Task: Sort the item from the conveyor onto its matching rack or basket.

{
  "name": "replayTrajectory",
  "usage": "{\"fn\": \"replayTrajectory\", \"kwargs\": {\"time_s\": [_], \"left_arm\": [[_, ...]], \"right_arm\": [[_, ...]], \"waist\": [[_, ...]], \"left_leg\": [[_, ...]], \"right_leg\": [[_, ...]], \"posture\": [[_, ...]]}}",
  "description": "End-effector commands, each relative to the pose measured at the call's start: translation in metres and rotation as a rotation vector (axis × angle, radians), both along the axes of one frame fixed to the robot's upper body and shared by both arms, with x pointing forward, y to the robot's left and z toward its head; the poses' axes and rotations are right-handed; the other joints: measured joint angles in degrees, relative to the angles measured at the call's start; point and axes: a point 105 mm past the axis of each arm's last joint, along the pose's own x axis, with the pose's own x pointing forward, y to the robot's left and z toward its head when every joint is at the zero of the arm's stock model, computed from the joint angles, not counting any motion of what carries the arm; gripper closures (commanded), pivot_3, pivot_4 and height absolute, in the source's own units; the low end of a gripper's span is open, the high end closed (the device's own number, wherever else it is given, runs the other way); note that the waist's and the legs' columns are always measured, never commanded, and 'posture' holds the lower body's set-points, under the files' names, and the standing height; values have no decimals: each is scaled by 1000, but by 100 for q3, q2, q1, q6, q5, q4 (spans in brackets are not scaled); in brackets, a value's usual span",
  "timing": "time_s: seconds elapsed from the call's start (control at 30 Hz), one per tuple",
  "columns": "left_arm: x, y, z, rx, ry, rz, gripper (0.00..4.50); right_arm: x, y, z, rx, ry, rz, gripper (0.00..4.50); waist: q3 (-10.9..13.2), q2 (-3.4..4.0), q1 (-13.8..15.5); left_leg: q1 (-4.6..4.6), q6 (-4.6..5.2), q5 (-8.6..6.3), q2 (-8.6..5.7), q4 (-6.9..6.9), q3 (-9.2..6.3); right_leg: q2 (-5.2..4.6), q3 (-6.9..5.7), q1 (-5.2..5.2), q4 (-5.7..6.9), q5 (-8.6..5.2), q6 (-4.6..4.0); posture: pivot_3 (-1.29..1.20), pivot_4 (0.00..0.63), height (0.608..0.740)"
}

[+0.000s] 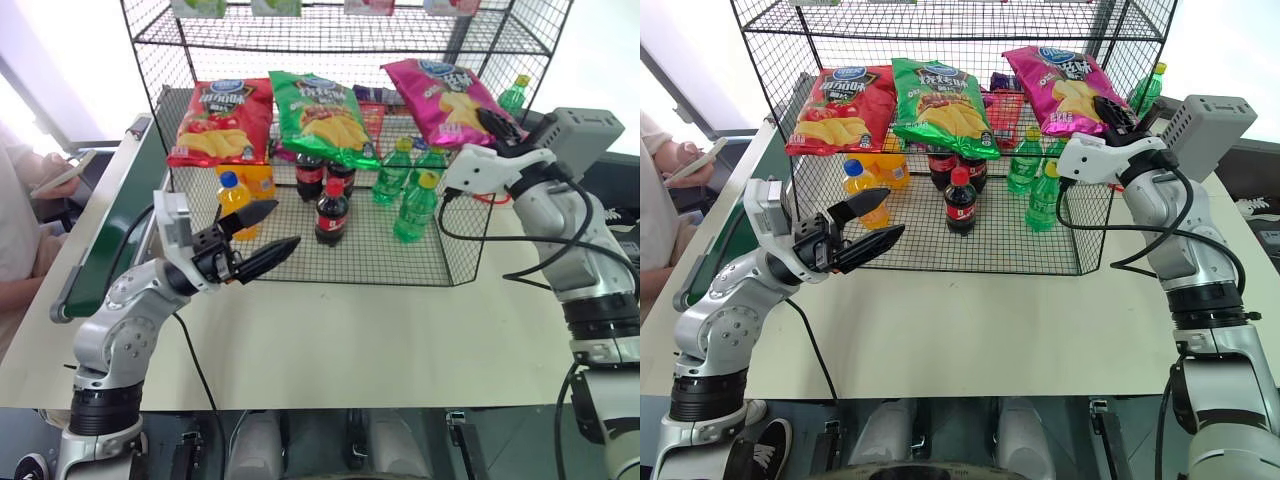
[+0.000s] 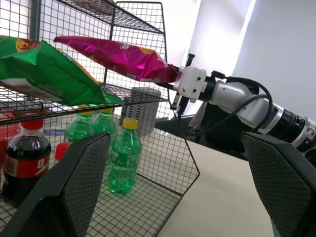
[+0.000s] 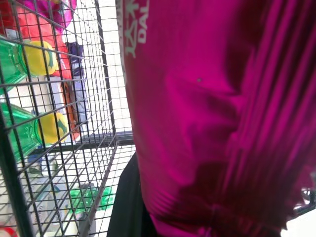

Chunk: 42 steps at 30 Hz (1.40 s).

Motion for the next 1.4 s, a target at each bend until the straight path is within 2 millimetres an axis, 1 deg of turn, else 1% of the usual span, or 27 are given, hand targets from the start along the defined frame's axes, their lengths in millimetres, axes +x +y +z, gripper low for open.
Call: {"fn": "replayTrajectory", "kwargs": {"time_s": [0.03,0.1,0.13,0.2,0.23,0.3,0.33,0.4,0.47,0.53,0.57,0.63,0.67,0.7,0.77,0.87,0.93,1.0,1.13,1.23,1.3,1.4], "left_arm": [[-6,-1,6,12,-50,-6,0],[-6,-1,5,22,-57,-5,0],[-6,-1,5,19,-56,-1,0],[-5,-1,5,13,-54,4,0],[-6,-2,5,11,-54,1,0],[-6,-4,4,12,-54,0,0],[-7,-4,3,14,-54,-1,0],[-7,-4,1,24,-55,-1,0],[-7,-3,0,24,-53,1,0],[-7,-3,0,22,-51,2,0],[-7,-4,0,22,-52,2,0],[-8,-4,0,20,-52,1,0],[-8,-4,-1,19,-49,-1,0],[-8,-5,-2,20,-49,-4,0],[-8,-5,-3,17,-46,-3,0],[-9,-6,-2,12,-48,-7,0],[-9,-6,-2,18,-51,-8,0],[-9,-6,-3,25,-51,-6,0],[-9,-6,-2,31,-54,-6,0],[-10,-6,-2,34,-53,-9,0],[-10,-7,-2,36,-54,-10,0],[-9,-7,-1,35,-56,-11,0]], "right_arm": [[2,-3,14,73,-24,-19,4191],[3,-1,14,97,-11,-5,3192],[3,-2,13,99,-6,-8,2909],[4,-4,13,98,-2,-13,1867],[4,-3,12,119,17,1,1454],[2,1,15,120,37,35,439],[2,1,14,123,63,41,20],[3,-1,13,164,101,52,20],[1,1,11,150,171,86,20],[-3,3,18,206,203,147,20],[-4,0,21,242,223,155,20],[-4,-3,25,291,251,173,20],[-5,-3,24,307,292,183,20],[-6,-3,27,355,315,209,20],[-11,4,29,411,386,275,20],[-18,14,33,451,430,363,20],[-23,19,32,454,445,402,20],[-24,20,32,488,439,413,20],[-30,25,23,456,483,436,20],[-43,35,20,457,537,507,20],[-46,36,20,457,537,511,20],[-44,33,18,450,535,493,817]], "waist": [[0,0,-9],[0,0,-22],[0,0,-21],[0,0,-22],[0,0,-26],[0,0,-33],[0,0,-42],[-1,-1,-61],[-1,-1,-102],[-1,-1,-114],[-1,-1,-118],[-1,-1,-119],[-1,-1,-119],[-1,-1,-118],[-1,0,-117],[0,0,-111],[0,0,-113],[0,1,-112],[0,0,-112],[0,1,-109],[0,1,-109],[0,1,-112]], "left_leg": [[0,0,0,0,1,0],[1,0,0,0,2,0],[0,1,0,0,1,-1],[0,1,0,0,1,-1],[-1,2,-1,0,0,-1],[0,4,-2,0,0,-1],[0,4,-2,1,0,-1],[3,4,-2,1,-1,-2],[4,5,-2,2,-3,-2],[3,5,-3,2,-3,-3],[3,5,-3,2,-3,-3],[4,5,-3,2,-3,-3],[5,5,-3,2,-3,-3],[5,5,-3,3,-3,-3],[4,6,-3,3,-3,-2],[4,6,-3,2,-3,-2],[3,7,-4,2,-3,-2],[3,7,-4,2,-3,-2],[3,7,-4,2,-3,-2],[3,7,-4,2,-3,-2],[3,7,-4,2,-3,-2],[4,7,-4,2,-3,-2]], "right_leg": [[0,0,0,0,0,1],[0,0,0,1,1,1],[1,0,0,2,1,1],[1,0,0,1,1,1],[1,0,0,0,1,1],[1,0,-1,0,1,1],[2,-1,0,1,1,1],[3,-1,0,2,1,1],[3,-1,1,2,1,1],[3,-1,1,2,1,1],[3,-1,1,2,1,2],[3,-1,1,2,2,2],[3,-1,1,3,2,2],[3,-1,1,3,2,2],[3,-1,1,3,2,2],[3,-1,1,3,2,2],[3,-2,1,2,2,2],[3,-2,1,2,1,2],[3,-2,1,2,2,2],[3,-3,1,2,2,2],[3,-2,1,2,2,2],[3,-3,1,2,2,2]], "posture": [[0,150,737],[0,150,737],[0,150,737],[0,150,737],[0,150,737],[0,150,737],[0,150,737],[0,150,737],[0,150,737],[0,150,737],[0,150,737],[0,150,737],[0,150,737],[0,150,737],[0,150,737],[0,150,737],[0,150,737],[0,150,737],[0,150,737],[0,150,737],[0,150,737],[0,150,737]]}}
